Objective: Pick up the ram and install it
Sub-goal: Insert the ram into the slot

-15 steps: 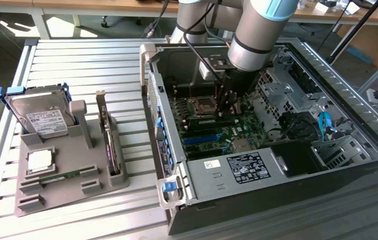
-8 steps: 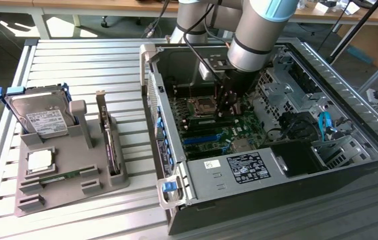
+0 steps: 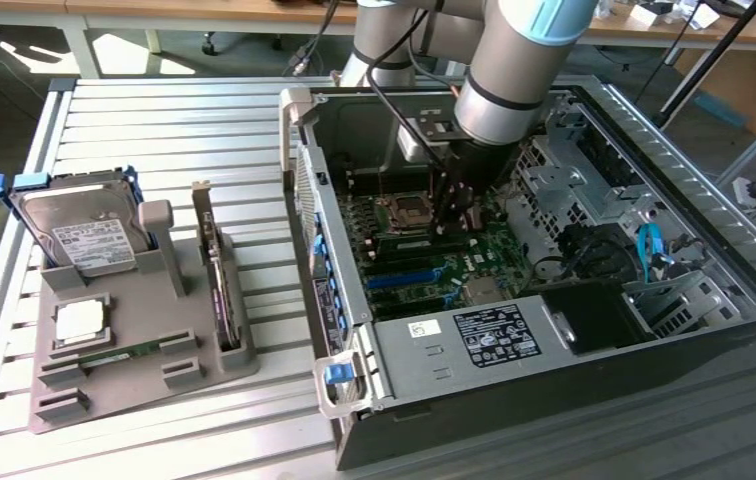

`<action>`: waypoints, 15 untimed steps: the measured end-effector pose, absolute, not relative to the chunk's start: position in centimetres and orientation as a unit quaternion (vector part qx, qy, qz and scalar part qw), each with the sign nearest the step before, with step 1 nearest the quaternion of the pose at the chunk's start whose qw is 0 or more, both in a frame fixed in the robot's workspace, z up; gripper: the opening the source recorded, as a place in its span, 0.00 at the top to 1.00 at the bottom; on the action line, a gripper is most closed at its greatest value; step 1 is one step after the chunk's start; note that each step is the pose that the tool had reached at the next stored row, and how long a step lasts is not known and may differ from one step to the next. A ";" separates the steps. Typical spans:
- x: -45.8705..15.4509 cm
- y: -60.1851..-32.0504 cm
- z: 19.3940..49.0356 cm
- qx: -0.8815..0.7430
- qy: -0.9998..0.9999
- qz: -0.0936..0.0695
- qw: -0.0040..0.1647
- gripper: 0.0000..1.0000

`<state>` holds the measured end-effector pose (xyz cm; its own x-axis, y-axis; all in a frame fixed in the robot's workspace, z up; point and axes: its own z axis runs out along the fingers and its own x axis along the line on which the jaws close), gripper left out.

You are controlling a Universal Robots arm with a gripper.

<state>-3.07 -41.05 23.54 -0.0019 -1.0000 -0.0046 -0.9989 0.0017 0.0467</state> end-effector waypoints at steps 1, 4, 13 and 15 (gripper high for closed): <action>-3.1 -41.0 23.5 0.706 -0.708 -0.018 0.015 0.88; -3.1 -41.0 23.5 0.706 -0.708 -0.018 0.015 0.88; -2.9 -41.0 23.5 0.706 -0.708 -0.018 0.015 0.88; -2.9 -41.0 23.5 0.706 -0.708 -0.018 0.015 0.88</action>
<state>-2.89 -41.05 23.48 -0.0019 -1.0000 -0.0046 -0.9989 0.0017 0.0468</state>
